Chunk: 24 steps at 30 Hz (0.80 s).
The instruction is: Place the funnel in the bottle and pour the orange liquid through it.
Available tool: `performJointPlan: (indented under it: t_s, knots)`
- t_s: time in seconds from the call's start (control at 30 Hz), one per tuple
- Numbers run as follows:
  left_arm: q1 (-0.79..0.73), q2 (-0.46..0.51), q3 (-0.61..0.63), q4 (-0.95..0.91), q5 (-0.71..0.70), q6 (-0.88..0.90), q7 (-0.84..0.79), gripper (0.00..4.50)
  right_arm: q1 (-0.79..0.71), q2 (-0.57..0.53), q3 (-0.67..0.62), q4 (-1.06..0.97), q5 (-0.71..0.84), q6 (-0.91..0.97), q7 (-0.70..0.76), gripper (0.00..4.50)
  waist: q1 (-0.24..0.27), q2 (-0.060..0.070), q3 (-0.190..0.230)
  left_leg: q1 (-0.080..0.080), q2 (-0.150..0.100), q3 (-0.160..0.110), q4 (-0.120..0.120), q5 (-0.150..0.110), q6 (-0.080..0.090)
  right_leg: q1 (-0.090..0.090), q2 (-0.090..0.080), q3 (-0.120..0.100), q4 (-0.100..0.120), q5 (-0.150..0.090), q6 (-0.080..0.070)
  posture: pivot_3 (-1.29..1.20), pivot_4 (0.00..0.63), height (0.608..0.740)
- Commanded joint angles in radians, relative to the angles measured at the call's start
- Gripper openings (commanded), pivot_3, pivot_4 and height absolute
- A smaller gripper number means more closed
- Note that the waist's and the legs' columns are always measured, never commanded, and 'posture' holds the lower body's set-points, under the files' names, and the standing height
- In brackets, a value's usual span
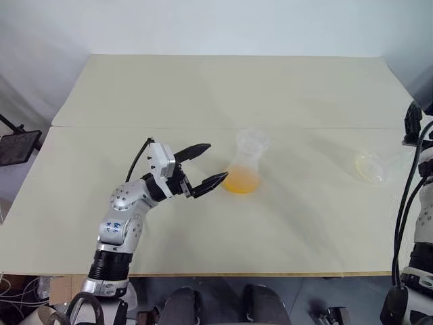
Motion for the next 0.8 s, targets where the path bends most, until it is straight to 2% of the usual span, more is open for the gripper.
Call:
performJointPlan:
  t_s: [0.03,0.23,0.33,0.4,0.53,0.63,0.8]
  knots:
    - [0.006,0.014,0.017,-0.032,-0.009,0.002,0.005,4.50,-0.037,-0.042,-0.043,-0.035,-0.006,-0.034,-0.026,4.46,-0.001,0.000,0.000,0.000,0.000,0.000,0.000,0.000,0.000,0.000,0.000,0.000,0.000,0.000,0.000,0.00,0.150,0.740]
    - [0.018,0.028,0.027,-0.047,-0.009,0.011,0.006,4.50,-0.105,-0.054,-0.030,-0.016,0.011,-0.171,0.035,4.46,-0.003,0.000,0.000,0.000,0.000,0.000,0.000,0.000,0.000,0.000,0.000,0.000,0.000,0.000,0.000,0.00,0.150,0.740]
    - [0.022,0.037,0.051,-0.050,-0.023,0.023,0.017,4.50,-0.135,-0.045,0.004,-0.046,0.086,-0.211,0.155,4.46,-0.003,0.000,0.000,0.000,0.000,0.000,0.000,0.000,0.000,0.000,0.000,0.000,0.000,0.000,0.000,0.00,0.150,0.740]
    - [0.036,0.079,0.075,-0.058,-0.032,0.043,0.001,4.50,-0.099,-0.045,0.071,-0.152,0.211,-0.102,0.301,4.46,-0.004,0.000,0.000,0.000,0.000,0.000,0.000,0.000,0.000,0.000,0.000,0.000,0.000,0.000,0.000,0.00,0.150,0.740]
    - [0.059,0.157,0.093,-0.056,-0.023,0.033,-0.050,4.50,-0.003,-0.047,0.119,-0.294,0.371,0.064,0.422,4.46,-0.004,0.000,0.000,0.001,0.002,-0.001,-0.001,0.000,0.000,0.000,0.001,-0.001,0.000,0.000,0.000,0.00,0.150,0.740]
    - [0.096,0.218,0.106,-0.066,-0.017,0.044,-0.080,4.50,0.199,-0.082,0.187,-0.407,0.367,0.092,0.590,4.46,0.015,0.000,0.000,0.000,0.000,-0.002,0.000,0.000,0.001,0.000,-0.001,-0.001,0.000,0.000,0.000,0.00,0.150,0.740]
    - [0.188,0.284,0.126,-0.102,-0.002,0.027,-0.105,4.50,0.486,-0.105,0.208,-0.405,0.301,-0.109,0.914,4.46,0.025,0.000,0.001,-0.001,-0.002,-0.001,-0.002,-0.001,0.001,0.001,-0.001,-0.001,-0.006,0.000,0.001,0.00,0.150,0.740]
